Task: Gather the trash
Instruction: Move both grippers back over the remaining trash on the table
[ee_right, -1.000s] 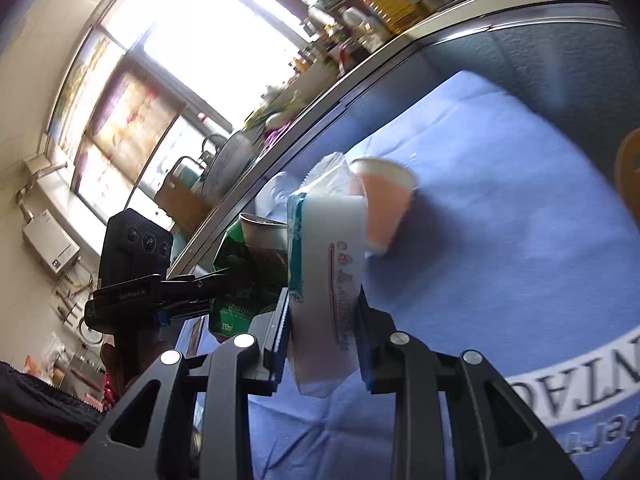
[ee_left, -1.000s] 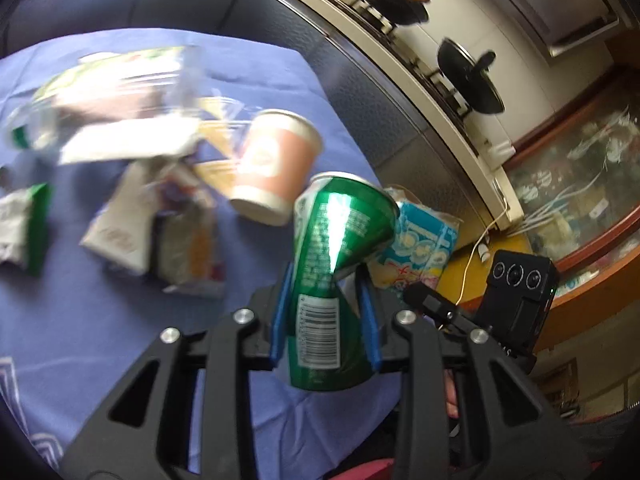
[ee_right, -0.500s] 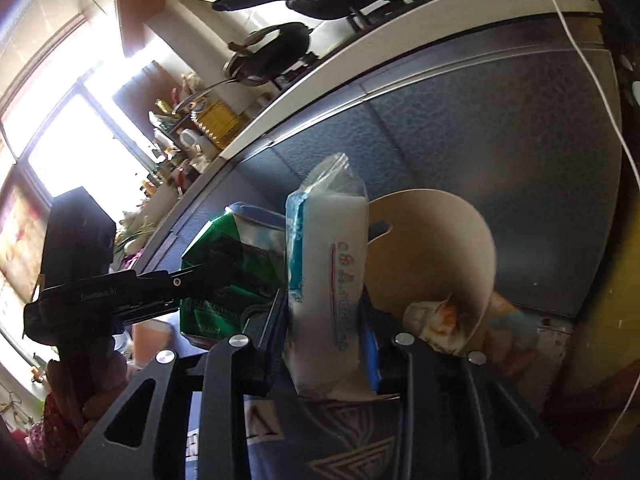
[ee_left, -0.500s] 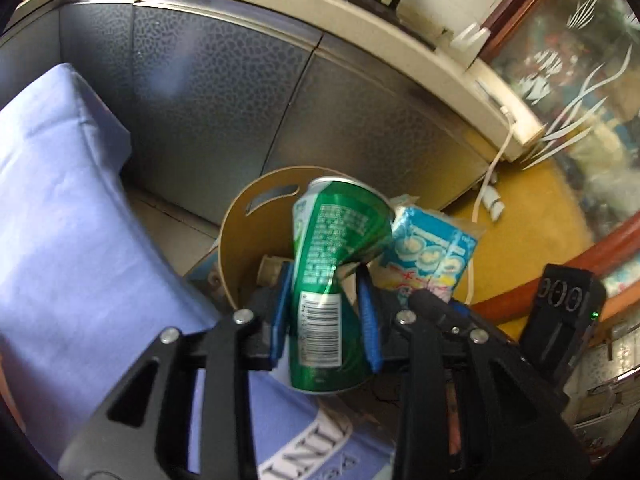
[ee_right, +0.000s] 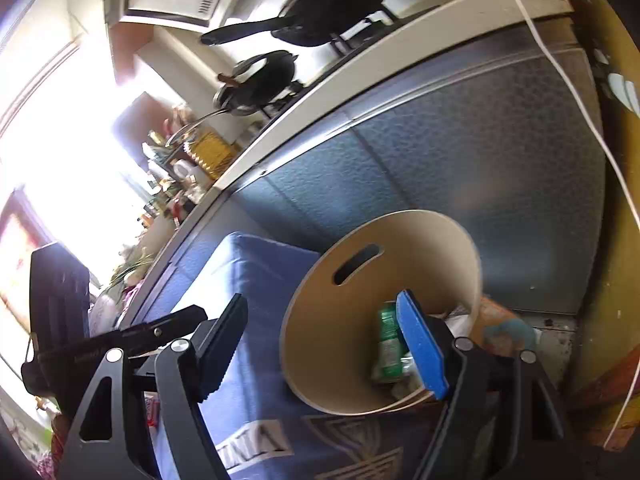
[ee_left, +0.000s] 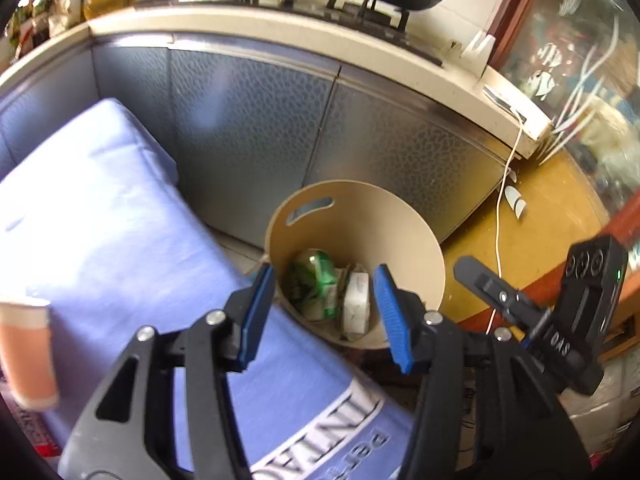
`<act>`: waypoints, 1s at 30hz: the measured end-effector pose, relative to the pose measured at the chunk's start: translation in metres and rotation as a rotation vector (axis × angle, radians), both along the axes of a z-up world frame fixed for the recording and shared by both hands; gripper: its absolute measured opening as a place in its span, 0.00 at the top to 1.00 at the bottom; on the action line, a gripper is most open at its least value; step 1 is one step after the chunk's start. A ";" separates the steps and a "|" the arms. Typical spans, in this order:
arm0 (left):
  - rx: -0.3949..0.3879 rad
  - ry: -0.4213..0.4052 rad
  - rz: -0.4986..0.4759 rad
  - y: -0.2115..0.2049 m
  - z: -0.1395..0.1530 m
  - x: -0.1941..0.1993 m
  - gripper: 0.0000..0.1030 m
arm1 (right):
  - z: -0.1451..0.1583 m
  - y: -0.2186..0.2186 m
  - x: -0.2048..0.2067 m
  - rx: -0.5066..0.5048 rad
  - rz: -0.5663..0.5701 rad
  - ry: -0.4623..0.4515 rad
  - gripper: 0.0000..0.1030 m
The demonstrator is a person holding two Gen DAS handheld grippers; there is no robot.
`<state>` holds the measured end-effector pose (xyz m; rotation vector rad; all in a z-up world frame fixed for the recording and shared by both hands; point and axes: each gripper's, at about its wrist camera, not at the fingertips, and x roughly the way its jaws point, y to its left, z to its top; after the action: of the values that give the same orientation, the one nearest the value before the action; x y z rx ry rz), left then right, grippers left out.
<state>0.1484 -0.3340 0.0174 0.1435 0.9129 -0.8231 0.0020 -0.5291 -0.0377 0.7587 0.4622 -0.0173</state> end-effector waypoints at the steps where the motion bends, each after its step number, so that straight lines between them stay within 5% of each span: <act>1: 0.005 -0.027 0.006 0.011 0.003 -0.006 0.52 | 0.002 0.007 0.002 0.003 0.024 -0.007 0.27; 9: 0.003 -0.111 0.130 0.134 0.006 -0.041 0.52 | 0.027 0.097 0.042 -0.015 0.286 -0.018 0.36; 20: -0.016 -0.004 0.536 0.337 -0.024 -0.049 0.52 | 0.034 0.263 0.076 -0.092 0.652 0.049 0.42; 24: -0.007 -0.020 0.745 0.402 -0.030 -0.031 0.33 | 0.027 0.299 0.090 -0.073 0.716 0.099 0.40; 30: -0.004 0.008 0.828 0.445 -0.043 0.000 0.20 | 0.018 0.316 0.106 0.000 0.722 0.158 0.25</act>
<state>0.1484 0.1108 -0.0252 -0.2351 0.8721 -0.0544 0.1085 -0.2127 -0.0202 0.5577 0.8655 0.5998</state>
